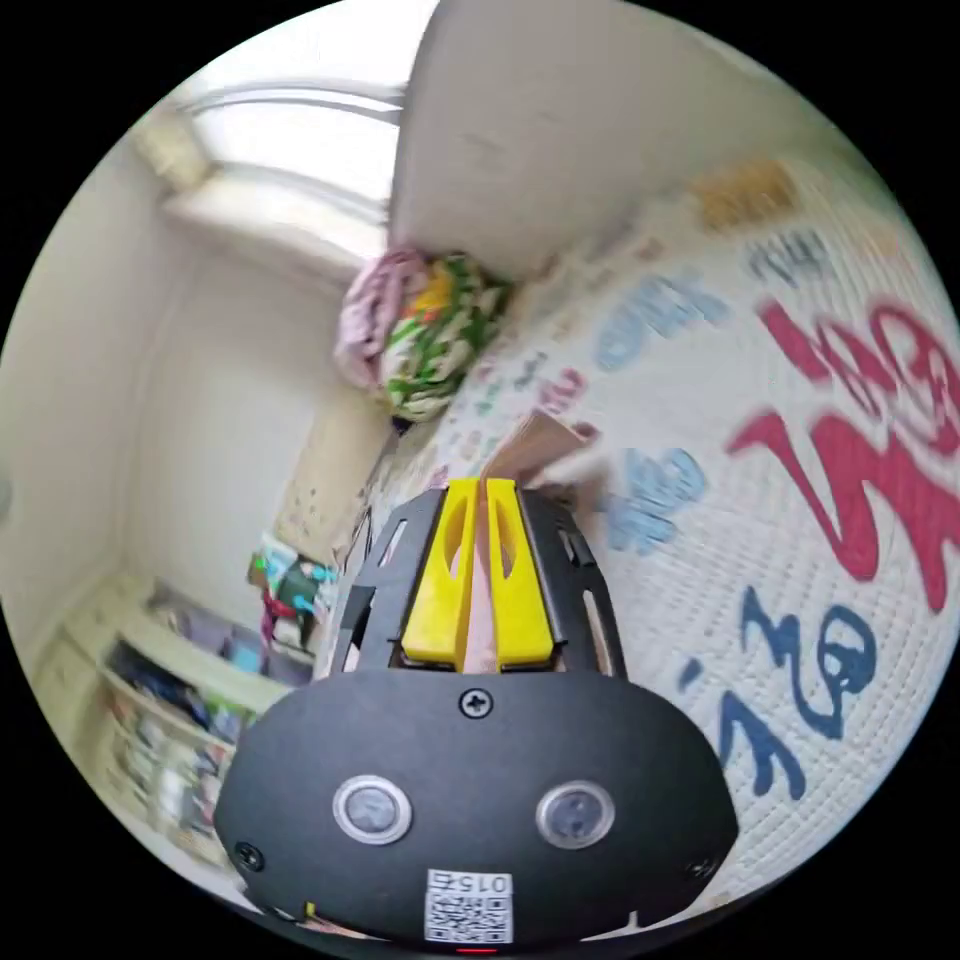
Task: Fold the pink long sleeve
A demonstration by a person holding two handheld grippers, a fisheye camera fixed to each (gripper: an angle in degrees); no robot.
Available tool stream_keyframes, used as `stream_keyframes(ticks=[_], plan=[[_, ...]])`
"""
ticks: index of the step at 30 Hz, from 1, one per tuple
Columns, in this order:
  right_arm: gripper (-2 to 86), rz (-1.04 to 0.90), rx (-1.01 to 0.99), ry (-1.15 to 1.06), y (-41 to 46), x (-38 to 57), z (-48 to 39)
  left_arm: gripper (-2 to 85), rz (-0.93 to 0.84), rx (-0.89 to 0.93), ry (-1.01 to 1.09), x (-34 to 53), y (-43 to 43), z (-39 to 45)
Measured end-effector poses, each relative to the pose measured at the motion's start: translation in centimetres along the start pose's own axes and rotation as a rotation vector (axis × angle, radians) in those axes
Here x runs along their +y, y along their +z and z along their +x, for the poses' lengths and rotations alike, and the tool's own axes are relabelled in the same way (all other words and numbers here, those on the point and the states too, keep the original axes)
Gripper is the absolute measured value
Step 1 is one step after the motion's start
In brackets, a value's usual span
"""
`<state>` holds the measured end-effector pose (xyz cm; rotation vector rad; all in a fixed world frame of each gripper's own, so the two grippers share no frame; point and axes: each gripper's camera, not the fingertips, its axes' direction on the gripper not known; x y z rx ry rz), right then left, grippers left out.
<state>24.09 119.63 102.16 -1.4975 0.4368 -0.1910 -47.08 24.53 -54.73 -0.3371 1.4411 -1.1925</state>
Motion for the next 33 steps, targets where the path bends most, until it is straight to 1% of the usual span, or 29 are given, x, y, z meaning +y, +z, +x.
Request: stream_keyframes(ticks=[1, 2, 3, 5, 6, 8, 9, 11, 12, 14, 16, 17, 19, 21, 25, 27, 29, 30, 32, 33], plan=[[0.9, 0.004, -0.055, -0.151, -1.1, 2.2, -3.9, 1.5, 0.004, 0.007, -0.017, 0.3, 0.4, -0.6], [0.7, -0.014, -0.17, -0.267, -2.2, 5.4, -7.4, 1.6, 0.005, 0.016, -0.029, 0.7, 0.9, -1.2], [0.6, -0.033, -0.241, -0.326, -2.8, 7.5, -9.1, 1.6, 0.005, 0.019, -0.033, 0.8, 1.1, -1.5], [0.5, -0.138, -0.452, -0.553, -5.1, 17.3, -14.6, 2.1, 0.007, 0.042, -0.067, 1.5, 1.9, -2.7], [0.4, -0.171, -0.489, -0.607, -5.6, 20.2, -15.6, 2.5, 0.008, 0.06, -0.086, 1.7, 2.0, -3.2], [0.2, -0.331, -0.588, -0.781, -6.9, 32.1, -17.1, 4.8, 0.075, 0.194, -0.215, 3.3, 1.9, -6.5], [0.2, -0.377, -0.599, -0.826, -7.0, 35.2, -17.0, 5.4, 0.102, 0.238, -0.252, 3.8, 1.8, -7.6], [-0.1, -0.526, -0.578, -0.992, -7.6, 46.6, -14.6, 8.4, 0.177, 0.356, -0.415, 6.0, 2.0, -11.8], [-0.1, -0.563, -0.571, -1.036, -7.7, 49.0, -13.7, 9.5, 0.19, 0.375, -0.452, 6.6, 2.3, -12.7], [-0.1, -0.703, -0.545, -1.204, -8.6, 56.6, -9.5, 14.4, 0.199, 0.437, -0.561, 8.4, 3.8, -15.5], [0.0, -0.719, -0.543, -1.307, -10.4, 60.2, -6.4, 16.2, 0.195, 0.478, -0.589, 9.1, 5.2, -16.3], [0.2, -0.667, -0.543, -1.348, -12.1, 61.3, -4.6, 16.9, 0.211, 0.507, -0.6, 9.5, 6.0, -16.5], [0.2, -0.653, -0.529, -1.375, -13.1, 62.5, -1.7, 17.5, 0.247, 0.572, -0.636, 10.2, 7.3, -16.8], [0.2, -0.679, -0.535, -1.377, -13.2, 63.4, 1.1, 17.8, 0.266, 0.625, -0.669, 10.6, 8.8, -17.1], [0.2, -0.695, -0.546, -1.421, -13.1, 65.2, 6.9, 17.6, 0.391, 0.764, -0.754, 12.2, 10.9, -18.3], [0.2, -0.703, -0.533, -1.45, -12.8, 66.3, 9.2, 17.1, 0.386, 0.725, -0.761, 12.4, 10.8, -18.4], [0.4, -0.696, -0.521, -1.496, -12.8, 67.6, 11.7, 14.3, 0.321, 0.638, -0.751, 12.0, 11.1, -18.0], [0.5, -0.691, -0.518, -1.509, -12.8, 67.9, 12.3, 12.7, 0.294, 0.632, -0.751, 11.9, 11.4, -17.9], [0.7, -0.674, -0.499, -1.544, -12.8, 68.8, 14.7, 4.0, 0.252, 0.593, -0.735, 11.8, 11.9, -17.3], [0.7, -0.671, -0.496, -1.544, -12.7, 68.8, 15.2, 3.6, 0.253, 0.579, -0.73, 11.9, 11.8, -17.1]])
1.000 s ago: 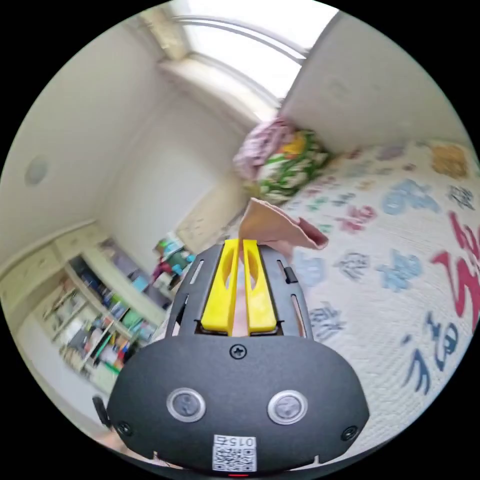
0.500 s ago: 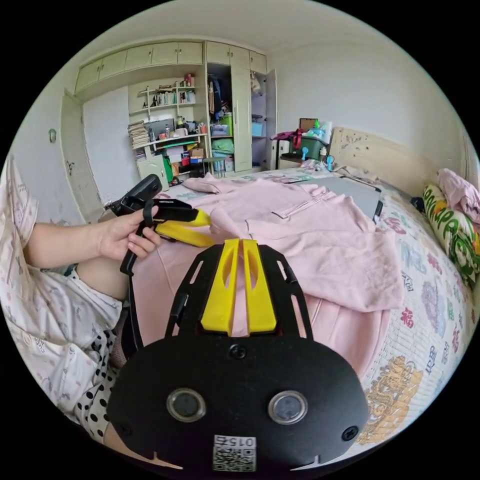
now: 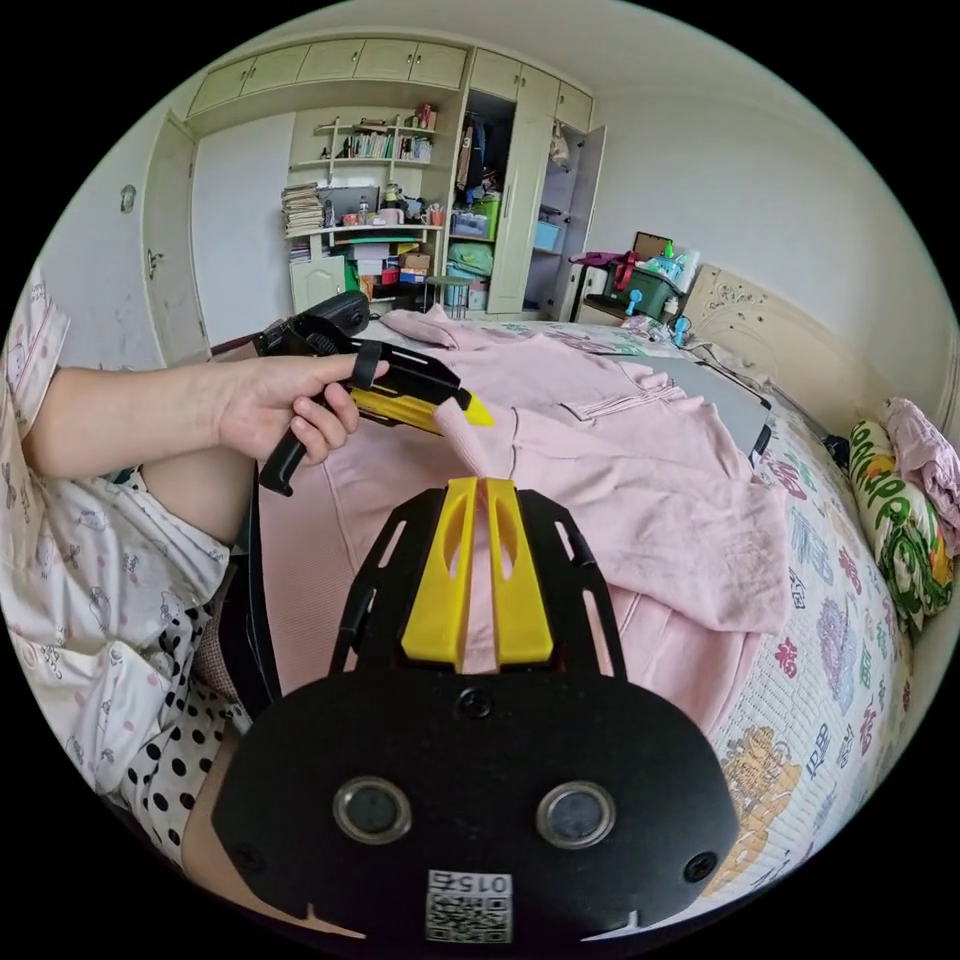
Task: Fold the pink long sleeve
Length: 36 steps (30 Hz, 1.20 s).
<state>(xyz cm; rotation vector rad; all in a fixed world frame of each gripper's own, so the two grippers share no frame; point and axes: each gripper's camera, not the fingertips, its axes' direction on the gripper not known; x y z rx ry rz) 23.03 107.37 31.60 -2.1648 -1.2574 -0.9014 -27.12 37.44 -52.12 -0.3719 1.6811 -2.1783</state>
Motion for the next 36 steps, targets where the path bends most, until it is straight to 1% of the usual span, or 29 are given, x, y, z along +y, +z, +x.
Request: stream_keyframes(ticks=[3, 5, 7, 9, 12, 14, 17, 20, 22, 25, 28, 30, 32, 34, 36], plan=[[1.2, 0.015, -0.023, 0.02, 0.4, 2.3, 1.2, 1.8, 0.015, -0.058, 0.065, 0.7, -0.9, 1.6], [2.7, 0.101, -0.08, 0.065, -0.8, 4.3, 3.4, 1.1, 0.035, -0.092, 0.123, 1.0, -3.1, 3.6], [4.0, 0.175, -0.081, 0.11, -2.0, 6.0, 5.8, 0.8, 0.061, -0.109, 0.172, 1.3, -5.8, 5.3], [4.8, 0.214, -0.039, 0.143, -3.0, 7.7, 8.7, 0.7, 0.08, -0.154, 0.222, 2.0, -8.8, 6.9], [6.2, 0.205, 0.096, 0.243, -3.9, 10.8, 15.0, 0.6, 0.081, -0.243, 0.259, 3.9, -13.5, 7.9], [8.1, 0.152, 0.151, 0.293, -3.4, 13.3, 20.2, 0.6, 0.069, -0.317, 0.265, 5.7, -16.1, 7.5], [10.1, 0.058, 0.154, 0.381, -1.0, 16.1, 26.4, 0.5, 0.044, -0.318, 0.24, 7.8, -17.3, 6.3], [10.8, 0.052, 0.154, 0.445, 1.1, 18.1, 30.6, 0.5, 0.022, -0.316, 0.209, 8.9, -17.0, 5.0], [11.2, 0.012, 0.203, 0.409, 2.5, 18.3, 31.8, 0.5, 0.008, -0.324, 0.203, 9.4, -16.7, 4.6], [11.1, -0.102, 0.313, 0.347, 5.4, 18.6, 33.6, 0.7, -0.016, -0.342, 0.198, 10.2, -16.3, 4.5], [10.7, -0.132, 0.335, 0.304, 7.5, 18.6, 35.9, 1.7, -0.016, -0.342, 0.189, 10.8, -16.4, 4.4], [10.8, -0.196, 0.36, 0.277, 9.7, 18.8, 37.4, 4.2, 0.004, -0.37, 0.183, 11.1, -16.7, 4.4], [11.0, -0.316, 0.385, 0.266, 13.2, 20.1, 39.4, 10.3, 0.055, -0.406, 0.186, 12.1, -16.9, 4.4], [10.1, -0.35, 0.41, 0.246, 15.0, 21.0, 40.4, 10.6, 0.026, -0.394, 0.174, 12.5, -16.0, 3.8], [7.1, -0.33, 0.444, 0.264, 15.9, 21.4, 41.4, 9.1, 0.002, -0.403, 0.164, 12.9, -14.9, 3.0]])
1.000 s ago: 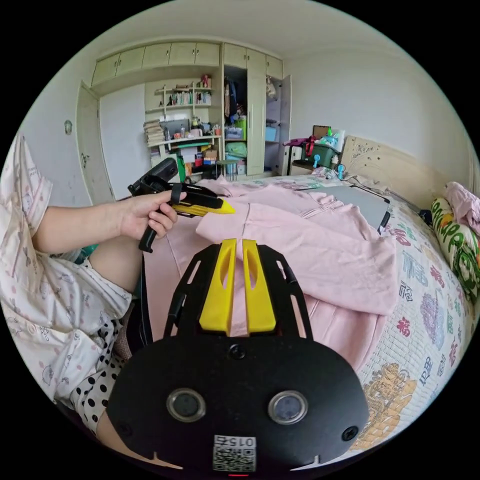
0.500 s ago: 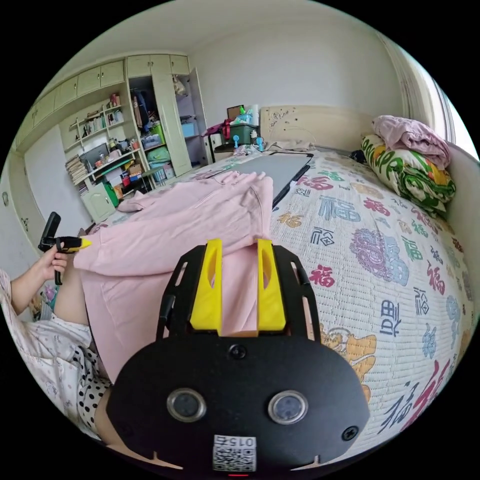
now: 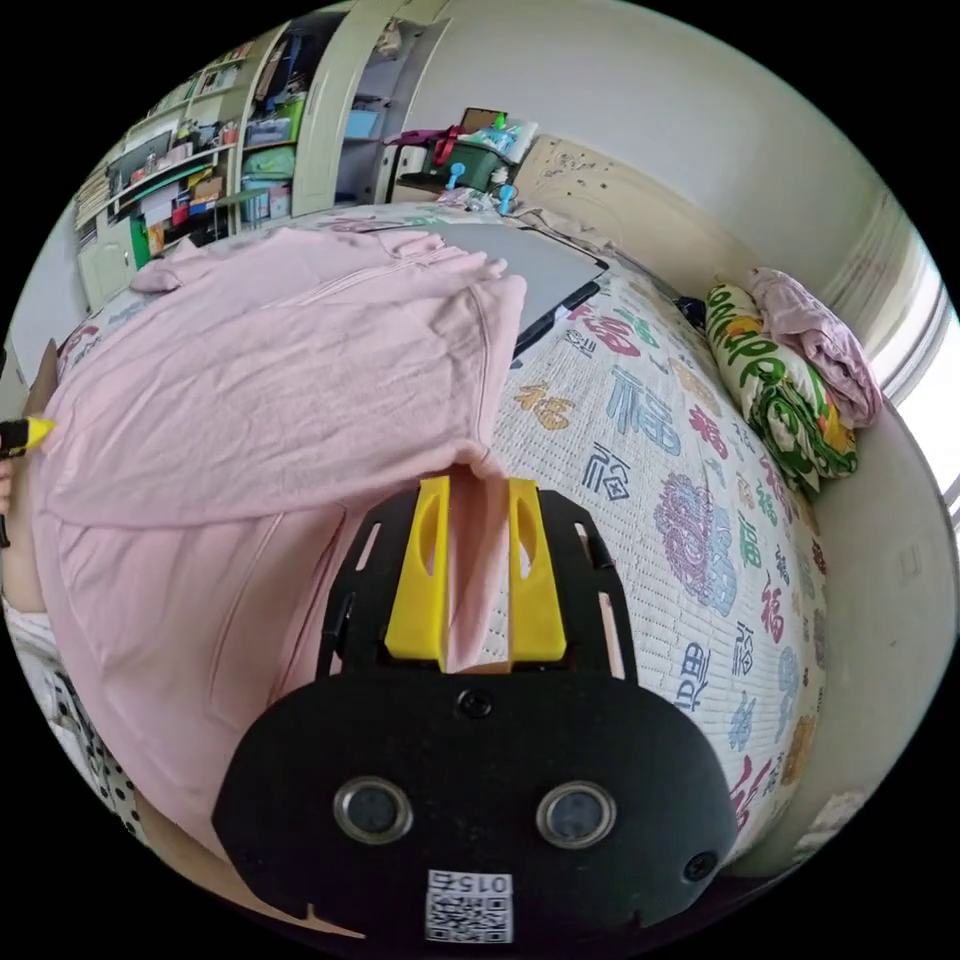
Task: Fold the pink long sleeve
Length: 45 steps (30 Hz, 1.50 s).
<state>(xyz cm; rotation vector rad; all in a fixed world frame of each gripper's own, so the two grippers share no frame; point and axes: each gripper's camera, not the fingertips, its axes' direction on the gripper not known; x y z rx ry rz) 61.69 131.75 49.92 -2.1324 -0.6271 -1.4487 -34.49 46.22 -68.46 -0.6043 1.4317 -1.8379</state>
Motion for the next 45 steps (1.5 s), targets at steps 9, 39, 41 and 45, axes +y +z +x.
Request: stream_keyframes(ticks=[9, 39, 41, 45], plan=[[0.4, 0.029, 0.036, 0.227, 3.1, 4.2, 7.0, 0.0, 0.069, -0.119, -0.022, 1.6, -2.4, -0.9], [7.9, 0.416, -0.76, -0.464, -19.7, 35.1, -7.0, 8.3, 0.01, -0.014, 0.088, 3.8, 2.5, -11.8], [9.5, 0.31, -0.754, -0.421, -19.3, 35.4, -10.9, 8.3, -0.038, -0.011, 0.112, 3.4, 3.7, -12.9], [8.9, 0.218, -0.735, -0.369, -18.8, 35.4, -14.7, 6.5, -0.085, 0.012, 0.135, 4.6, 4.8, -15.5]])
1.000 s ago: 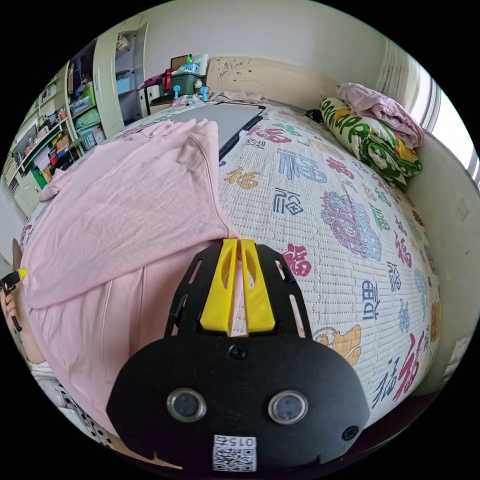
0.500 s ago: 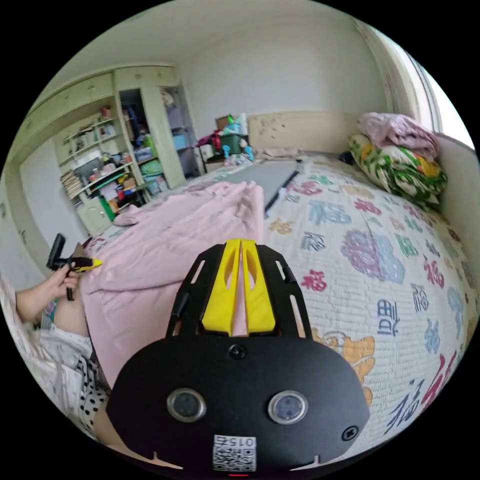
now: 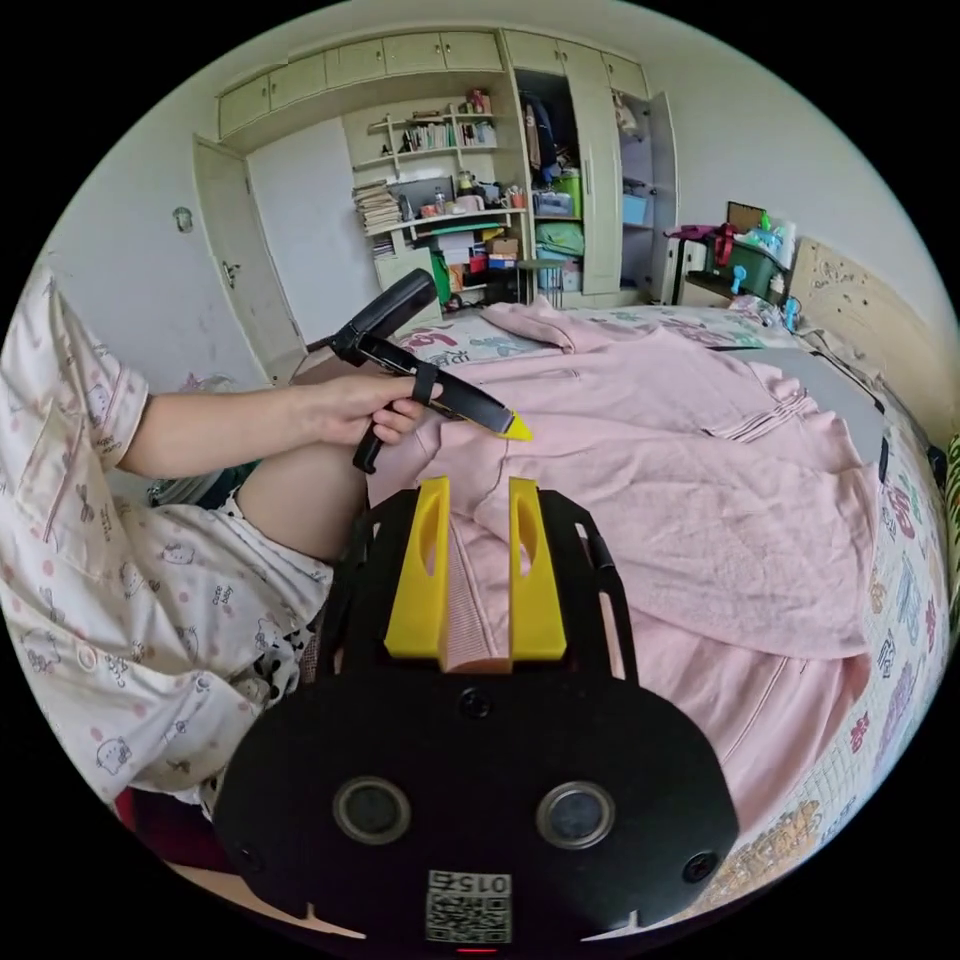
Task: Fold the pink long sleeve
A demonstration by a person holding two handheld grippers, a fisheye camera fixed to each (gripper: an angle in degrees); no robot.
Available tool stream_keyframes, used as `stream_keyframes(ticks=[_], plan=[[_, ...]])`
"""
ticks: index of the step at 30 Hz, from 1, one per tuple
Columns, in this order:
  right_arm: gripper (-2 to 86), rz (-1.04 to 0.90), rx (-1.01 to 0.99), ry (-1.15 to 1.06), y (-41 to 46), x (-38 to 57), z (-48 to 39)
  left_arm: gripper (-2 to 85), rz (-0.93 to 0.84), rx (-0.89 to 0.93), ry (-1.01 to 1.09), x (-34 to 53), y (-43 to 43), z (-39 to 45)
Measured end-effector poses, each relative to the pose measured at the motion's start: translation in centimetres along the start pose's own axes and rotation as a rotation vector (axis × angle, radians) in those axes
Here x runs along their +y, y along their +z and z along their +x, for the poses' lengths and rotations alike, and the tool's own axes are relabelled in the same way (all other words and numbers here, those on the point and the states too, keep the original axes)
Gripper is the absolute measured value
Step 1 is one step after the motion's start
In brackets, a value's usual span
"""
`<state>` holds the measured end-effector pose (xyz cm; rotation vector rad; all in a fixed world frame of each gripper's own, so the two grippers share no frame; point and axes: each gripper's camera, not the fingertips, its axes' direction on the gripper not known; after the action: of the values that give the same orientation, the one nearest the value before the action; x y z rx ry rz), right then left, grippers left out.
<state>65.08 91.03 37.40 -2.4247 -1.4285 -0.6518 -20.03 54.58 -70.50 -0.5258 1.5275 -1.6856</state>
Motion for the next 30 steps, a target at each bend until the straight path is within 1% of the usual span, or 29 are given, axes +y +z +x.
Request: stream_keyframes(ticks=[3, 5, 7, 9, 12, 13, 14, 15, 17, 19, 20, 23, 24, 26, 27, 29, 30], plan=[[8.1, -0.112, 0.056, 0.021, 3.0, -0.6, -1.7, 4.8, 0.017, 0.03, -0.021, 1.9, -0.3, -2.9], [8.2, -0.221, 0.134, 0.058, 5.8, -0.4, -2.9, 4.6, 0.033, 0.1, -0.054, 3.3, -0.2, -5.5], [8.3, -0.288, 0.157, 0.082, 7.5, 0.2, -3.6, 4.8, 0.028, 0.16, -0.067, 4.2, -0.3, -7.4], [8.3, -0.28, 0.16, 0.118, 7.7, 0.6, -4.1, 5.4, 0.025, 0.22, -0.075, 5.0, -1.2, -9.4], [8.1, -0.265, 0.171, 0.213, 7.1, 0.6, -4.3, 6.3, 0.17, 0.298, -0.14, 6.9, -6.4, -14.8], [7.6, -0.213, 0.15, 0.272, 6.3, 0.5, -4.2, 6.5, 0.275, 0.308, -0.19, 8.0, -9.4, -17.8], [7.0, -0.151, 0.111, 0.334, 5.5, 0.3, -4.1, 6.6, 0.388, 0.302, -0.253, 9.2, -12.6, -21.2], [6.7, -0.124, 0.092, 0.36, 5.3, 0.1, -4.0, 6.6, 0.441, 0.293, -0.288, 9.8, -14.1, -23.0], [6.3, -0.061, 0.066, 0.419, 5.0, -1.3, -4.3, 6.9, 0.595, 0.234, -0.391, 11.6, -19.7, -29.9], [6.1, -0.063, 0.085, 0.408, 5.8, -2.7, -4.9, 7.6, 0.636, 0.18, -0.442, 11.9, -23.1, -34.7], [6.2, -0.097, 0.094, 0.392, 6.9, -3.7, -5.2, 8.9, 0.646, 0.149, -0.495, 11.9, -25.0, -37.6], [7.3, -0.213, 0.097, 0.373, 10.3, -5.3, -5.5, 11.5, 0.725, 0.098, -0.53, 10.8, -29.2, -42.5], [7.6, -0.237, 0.086, 0.37, 10.9, -5.5, -5.5, 12.1, 0.735, 0.091, -0.531, 10.3, -29.9, -43.2], [8.7, -0.363, 0.025, 0.373, 13.5, -6.0, -5.2, 14.1, 0.737, 0.054, -0.548, 8.0, -31.4, -45.9], [8.6, -0.385, 0.031, 0.373, 14.0, -6.1, -5.2, 14.9, 0.734, 0.029, -0.552, 7.4, -31.7, -46.4], [8.6, -0.398, 0.086, 0.344, 14.2, -7.0, -5.8, 17.1, 0.73, -0.111, -0.56, 4.9, -32.3, -47.5], [8.6, -0.405, 0.097, 0.334, 14.3, -7.3, -6.0, 17.4, 0.724, -0.131, -0.555, 4.2, -32.3, -47.7]])
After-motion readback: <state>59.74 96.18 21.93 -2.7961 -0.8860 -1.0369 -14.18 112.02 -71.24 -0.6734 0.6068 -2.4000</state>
